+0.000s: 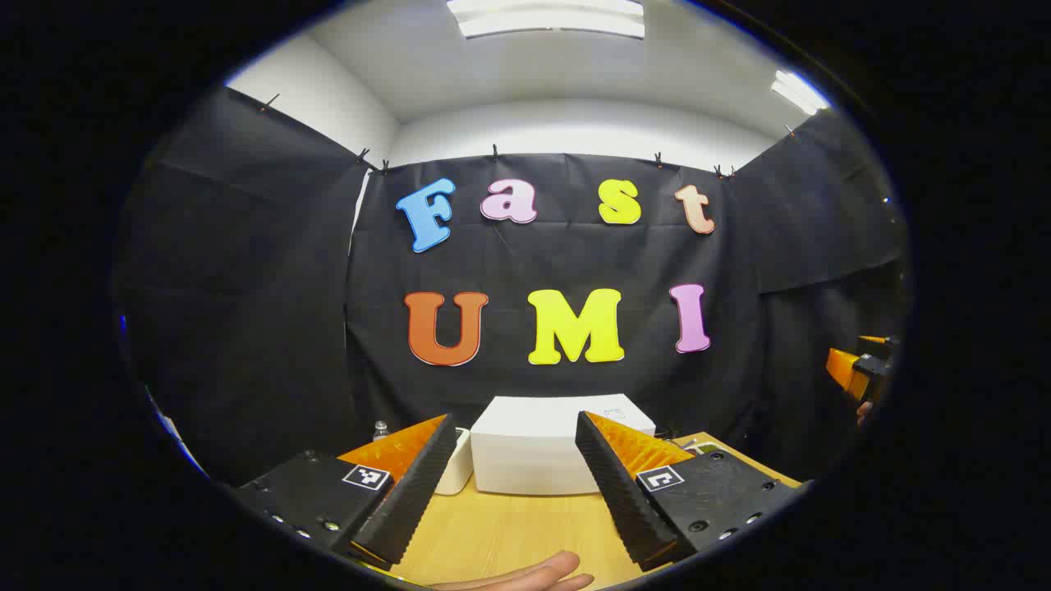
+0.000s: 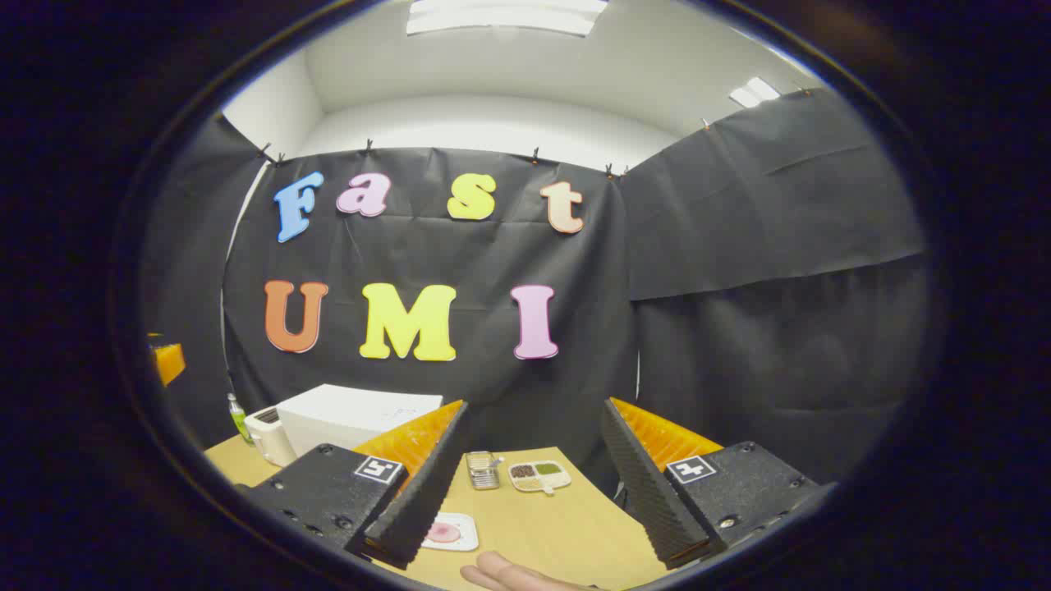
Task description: Open the microwave oven with the left hand, put the food in, and close the microwave oven.
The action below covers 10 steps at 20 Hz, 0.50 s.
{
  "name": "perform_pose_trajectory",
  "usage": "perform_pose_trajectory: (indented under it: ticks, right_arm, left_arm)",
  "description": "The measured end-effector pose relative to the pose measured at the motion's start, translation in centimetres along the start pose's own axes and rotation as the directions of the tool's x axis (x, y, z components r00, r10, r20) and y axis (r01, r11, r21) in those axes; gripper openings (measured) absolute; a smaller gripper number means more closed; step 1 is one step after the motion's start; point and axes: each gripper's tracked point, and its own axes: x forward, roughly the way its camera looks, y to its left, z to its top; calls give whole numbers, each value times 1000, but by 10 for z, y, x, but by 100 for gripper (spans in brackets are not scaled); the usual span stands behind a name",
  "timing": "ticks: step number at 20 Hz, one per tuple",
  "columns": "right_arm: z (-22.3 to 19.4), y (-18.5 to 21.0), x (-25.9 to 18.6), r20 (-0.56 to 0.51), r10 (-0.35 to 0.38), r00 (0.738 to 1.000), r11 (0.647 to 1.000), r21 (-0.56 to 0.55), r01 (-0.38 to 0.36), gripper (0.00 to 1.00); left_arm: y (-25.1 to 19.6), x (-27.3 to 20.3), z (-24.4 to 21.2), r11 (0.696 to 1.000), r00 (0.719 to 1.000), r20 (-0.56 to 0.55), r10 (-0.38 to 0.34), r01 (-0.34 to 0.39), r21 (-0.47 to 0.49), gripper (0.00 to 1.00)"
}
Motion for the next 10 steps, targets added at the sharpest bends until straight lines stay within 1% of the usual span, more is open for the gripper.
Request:
perform_pose_trajectory:
  ticks: [2,4,6,10]
  right_arm:
    - [3,-1,-2,7,-1,1000,1000,-9,1,100]
    - [5,-4,-4,10,-3,1000,1000,-8,3,100]
    - [2,-10,-8,10,-6,1000,1000,-9,6,100]
    - [4,-20,-10,9,-12,1000,1000,-25,12,100]
  left_arm:
    - [2,-7,15,1000,999,49,-10,10,-14,93]
    - [2,-8,18,1000,998,61,-16,16,-8,93]
    - [-1,-12,12,1000,999,34,-26,25,12,93]
    - [0,-15,10,999,1000,14,-19,19,41,93]
